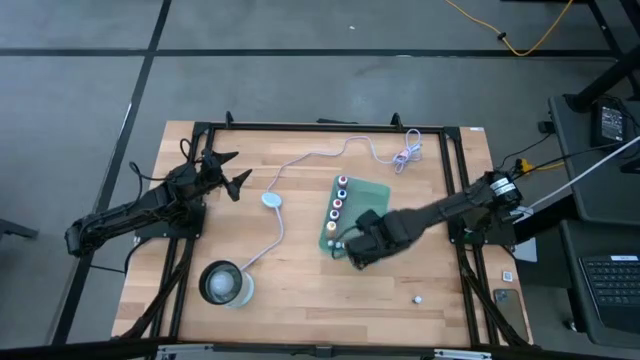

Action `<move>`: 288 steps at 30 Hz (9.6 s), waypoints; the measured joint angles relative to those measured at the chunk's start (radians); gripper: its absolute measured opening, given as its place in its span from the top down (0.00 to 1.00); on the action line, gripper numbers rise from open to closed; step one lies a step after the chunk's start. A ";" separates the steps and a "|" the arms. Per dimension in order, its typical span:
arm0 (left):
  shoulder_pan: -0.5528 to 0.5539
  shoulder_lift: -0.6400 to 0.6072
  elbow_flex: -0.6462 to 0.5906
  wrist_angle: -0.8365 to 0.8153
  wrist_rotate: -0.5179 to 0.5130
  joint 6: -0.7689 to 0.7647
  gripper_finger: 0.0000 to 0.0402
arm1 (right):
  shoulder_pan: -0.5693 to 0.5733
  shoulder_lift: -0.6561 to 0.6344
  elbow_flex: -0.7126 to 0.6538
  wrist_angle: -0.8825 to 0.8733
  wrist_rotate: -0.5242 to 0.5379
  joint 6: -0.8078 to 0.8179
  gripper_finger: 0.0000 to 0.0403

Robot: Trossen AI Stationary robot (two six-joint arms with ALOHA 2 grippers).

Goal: Pick & Place food coloring
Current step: Put the small blue food coloring bottle into the green bin, then return to Home Position

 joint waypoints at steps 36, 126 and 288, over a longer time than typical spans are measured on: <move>0.000 0.000 0.000 0.000 0.000 0.000 0.10 | 0.457 0.000 -0.301 0.168 -0.151 0.753 0.56; 0.000 0.000 0.000 0.000 0.000 0.000 0.10 | -0.262 0.000 -0.136 0.080 -0.088 -0.510 0.82; 0.000 0.000 0.000 0.000 0.000 0.000 0.10 | -1.047 -1.508 -1.557 1.383 0.218 -1.139 0.01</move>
